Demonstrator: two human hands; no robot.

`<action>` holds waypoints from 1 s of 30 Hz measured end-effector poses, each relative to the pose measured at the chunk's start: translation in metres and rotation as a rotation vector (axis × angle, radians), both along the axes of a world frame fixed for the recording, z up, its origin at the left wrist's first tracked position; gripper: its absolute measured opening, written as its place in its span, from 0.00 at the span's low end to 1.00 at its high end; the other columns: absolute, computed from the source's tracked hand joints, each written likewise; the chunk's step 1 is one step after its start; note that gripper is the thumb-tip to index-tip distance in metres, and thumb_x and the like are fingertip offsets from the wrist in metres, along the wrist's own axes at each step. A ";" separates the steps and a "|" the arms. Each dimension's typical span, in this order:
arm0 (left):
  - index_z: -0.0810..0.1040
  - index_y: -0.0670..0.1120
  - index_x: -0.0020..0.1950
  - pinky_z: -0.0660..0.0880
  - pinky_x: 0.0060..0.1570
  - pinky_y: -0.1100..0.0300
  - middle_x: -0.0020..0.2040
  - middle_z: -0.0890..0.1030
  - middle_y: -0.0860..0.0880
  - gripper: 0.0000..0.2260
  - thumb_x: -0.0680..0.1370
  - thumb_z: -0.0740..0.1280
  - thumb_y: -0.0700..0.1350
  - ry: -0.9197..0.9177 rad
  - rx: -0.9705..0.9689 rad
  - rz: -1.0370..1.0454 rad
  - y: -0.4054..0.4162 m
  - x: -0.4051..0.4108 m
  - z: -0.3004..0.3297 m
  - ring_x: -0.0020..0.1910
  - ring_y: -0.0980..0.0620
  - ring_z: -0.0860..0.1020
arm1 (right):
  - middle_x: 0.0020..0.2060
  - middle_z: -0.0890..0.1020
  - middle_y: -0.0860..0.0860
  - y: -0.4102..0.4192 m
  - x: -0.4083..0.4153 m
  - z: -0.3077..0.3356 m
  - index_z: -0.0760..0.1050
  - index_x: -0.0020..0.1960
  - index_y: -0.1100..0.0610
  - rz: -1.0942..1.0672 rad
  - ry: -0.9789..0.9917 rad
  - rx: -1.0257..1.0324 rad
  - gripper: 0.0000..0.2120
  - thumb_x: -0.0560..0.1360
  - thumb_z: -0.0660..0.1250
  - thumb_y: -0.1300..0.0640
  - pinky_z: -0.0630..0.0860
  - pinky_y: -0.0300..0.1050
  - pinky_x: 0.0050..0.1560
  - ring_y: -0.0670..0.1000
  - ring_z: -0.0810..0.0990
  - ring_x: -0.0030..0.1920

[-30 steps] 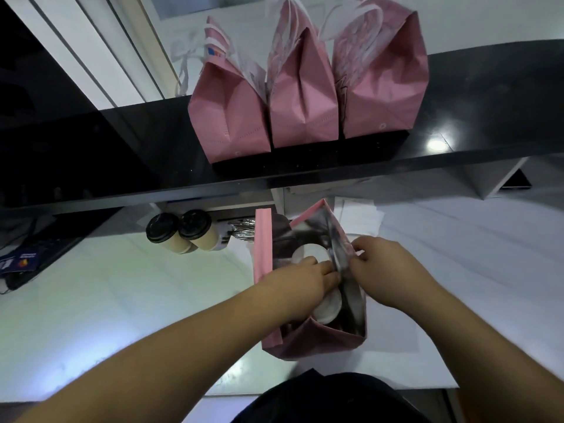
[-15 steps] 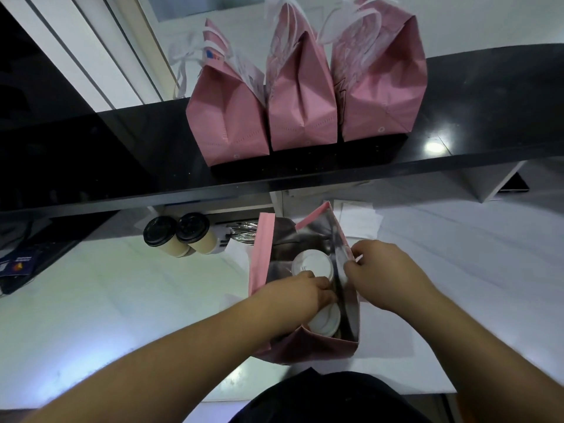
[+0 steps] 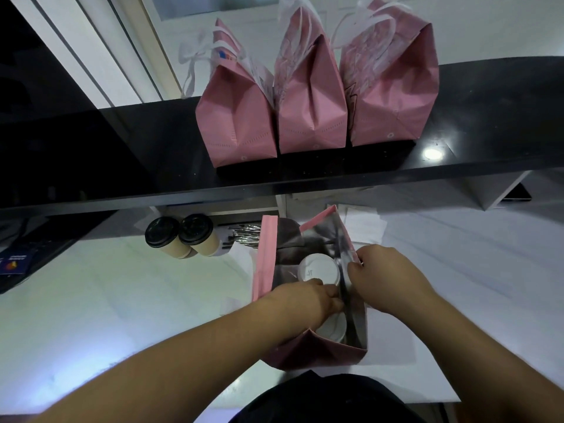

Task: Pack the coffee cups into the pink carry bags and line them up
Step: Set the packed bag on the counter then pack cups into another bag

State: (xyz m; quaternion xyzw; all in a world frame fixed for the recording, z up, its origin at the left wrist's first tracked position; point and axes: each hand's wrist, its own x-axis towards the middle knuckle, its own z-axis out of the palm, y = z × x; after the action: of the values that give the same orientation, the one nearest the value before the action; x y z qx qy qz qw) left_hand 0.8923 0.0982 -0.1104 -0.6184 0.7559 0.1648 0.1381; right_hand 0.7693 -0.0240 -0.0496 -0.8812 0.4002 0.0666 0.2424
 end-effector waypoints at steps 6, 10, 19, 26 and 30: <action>0.82 0.49 0.58 0.72 0.43 0.56 0.52 0.81 0.49 0.10 0.82 0.66 0.52 0.253 -0.245 0.115 -0.012 0.014 0.078 0.47 0.49 0.79 | 0.34 0.81 0.51 0.001 -0.001 -0.002 0.77 0.39 0.55 -0.028 0.017 0.008 0.14 0.79 0.59 0.52 0.77 0.47 0.34 0.53 0.80 0.35; 0.77 0.55 0.45 0.71 0.38 0.62 0.40 0.76 0.57 0.12 0.83 0.59 0.58 0.452 -0.572 0.446 0.004 0.068 0.103 0.40 0.61 0.74 | 0.33 0.81 0.49 0.001 -0.003 -0.001 0.76 0.38 0.52 -0.042 0.028 -0.006 0.14 0.80 0.58 0.51 0.76 0.45 0.32 0.51 0.80 0.33; 0.83 0.50 0.54 0.74 0.45 0.57 0.54 0.85 0.45 0.08 0.81 0.65 0.44 0.138 -0.161 0.962 0.045 0.171 -0.039 0.54 0.42 0.82 | 0.34 0.82 0.46 0.000 -0.005 0.000 0.77 0.40 0.51 -0.103 0.071 -0.007 0.14 0.80 0.57 0.51 0.81 0.48 0.37 0.49 0.80 0.34; 0.82 0.44 0.65 0.76 0.57 0.55 0.65 0.80 0.42 0.20 0.74 0.66 0.33 0.094 -0.173 0.951 0.023 0.179 -0.083 0.63 0.41 0.79 | 0.32 0.80 0.48 0.002 -0.004 -0.001 0.77 0.41 0.52 -0.095 0.070 -0.079 0.13 0.80 0.60 0.49 0.78 0.48 0.36 0.49 0.78 0.34; 0.83 0.45 0.64 0.77 0.58 0.53 0.63 0.80 0.42 0.22 0.74 0.64 0.31 0.087 -0.179 0.904 0.017 0.188 -0.097 0.63 0.40 0.80 | 0.34 0.81 0.45 0.003 -0.004 0.005 0.77 0.42 0.49 -0.098 0.110 -0.055 0.13 0.82 0.60 0.49 0.76 0.44 0.33 0.46 0.79 0.34</action>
State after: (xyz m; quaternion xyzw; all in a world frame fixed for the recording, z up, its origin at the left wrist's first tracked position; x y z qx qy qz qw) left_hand 1.0800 0.1151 -0.2079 -0.8880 0.4265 0.1684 -0.0337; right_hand 0.7650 -0.0206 -0.0451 -0.8620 0.4572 0.0920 0.1987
